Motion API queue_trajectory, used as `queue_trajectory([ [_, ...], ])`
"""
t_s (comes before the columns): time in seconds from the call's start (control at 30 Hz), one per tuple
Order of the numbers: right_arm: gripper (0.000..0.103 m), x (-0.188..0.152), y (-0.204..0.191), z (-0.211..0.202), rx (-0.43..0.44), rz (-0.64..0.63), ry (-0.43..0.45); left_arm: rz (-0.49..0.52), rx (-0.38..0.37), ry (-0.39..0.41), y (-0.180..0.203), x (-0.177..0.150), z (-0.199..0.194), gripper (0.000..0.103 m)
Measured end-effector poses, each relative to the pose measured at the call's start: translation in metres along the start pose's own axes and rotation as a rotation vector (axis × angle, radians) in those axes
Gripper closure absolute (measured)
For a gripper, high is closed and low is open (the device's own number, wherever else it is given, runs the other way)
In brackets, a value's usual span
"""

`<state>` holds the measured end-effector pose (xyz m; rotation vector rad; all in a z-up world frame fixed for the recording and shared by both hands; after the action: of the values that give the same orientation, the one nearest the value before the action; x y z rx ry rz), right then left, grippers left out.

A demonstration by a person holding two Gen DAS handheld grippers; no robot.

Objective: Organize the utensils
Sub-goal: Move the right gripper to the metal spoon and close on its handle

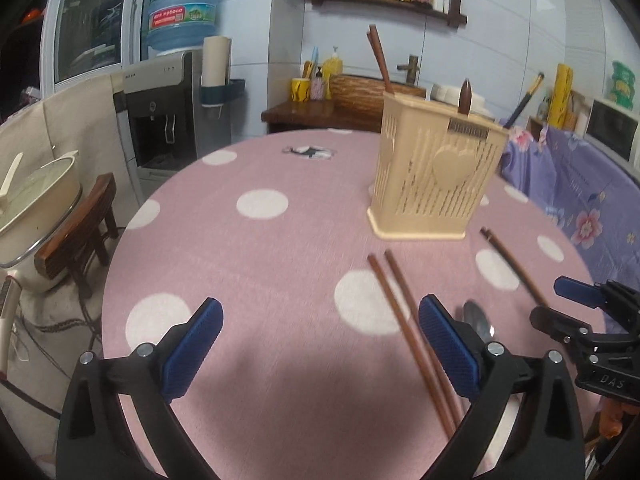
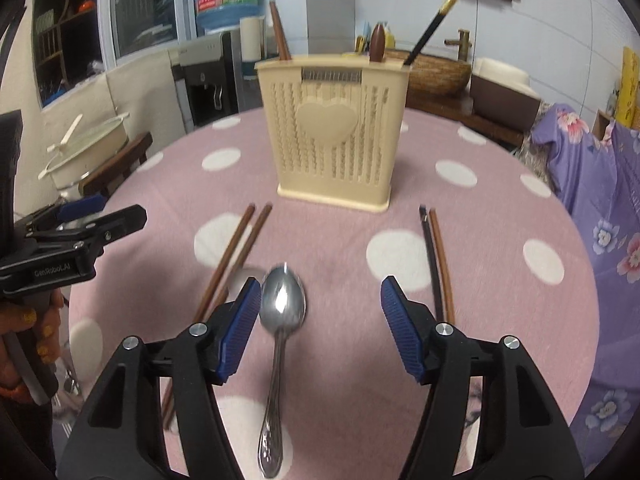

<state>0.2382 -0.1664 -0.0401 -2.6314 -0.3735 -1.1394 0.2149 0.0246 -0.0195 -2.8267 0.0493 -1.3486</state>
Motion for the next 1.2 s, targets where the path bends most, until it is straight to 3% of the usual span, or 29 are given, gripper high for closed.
queue_trajectory([
  [0.33, 0.040, -0.027, -0.018, 0.026, 0.023, -0.040, -0.126, -0.003, 0.016, -0.031, -0.007, -0.019, -0.001, 0.006],
  [0.7, 0.043, -0.023, -0.020, 0.052, 0.013, -0.025, -0.177, -0.025, 0.018, -0.035, -0.012, -0.023, -0.003, 0.006],
  [0.97, 0.052, -0.007, -0.018, 0.067, 0.014, -0.026, -0.183, -0.028, 0.006, -0.050, -0.012, -0.028, -0.002, 0.006],
  [1.1, 0.065, -0.002, -0.018, 0.071, 0.018, -0.030, -0.183, -0.026, -0.004, -0.056, -0.008, -0.029, -0.001, 0.006],
  [1.2, 0.065, 0.000, -0.017, 0.072, 0.028, -0.021, -0.183, -0.021, -0.010, -0.058, -0.005, -0.029, -0.001, 0.006],
])
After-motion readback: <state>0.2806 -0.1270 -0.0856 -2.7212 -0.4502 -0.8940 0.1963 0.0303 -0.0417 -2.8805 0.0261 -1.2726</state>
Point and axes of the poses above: each gripper's, at about its wrist camera, not at the fingertips, and z roughly the way its jaws point, y to its right, x to its top, the point moved 4 cm from there along z, roughly the way its jaws point, and after that the axes turned 6 degrees about x, right-handed, at the moved point
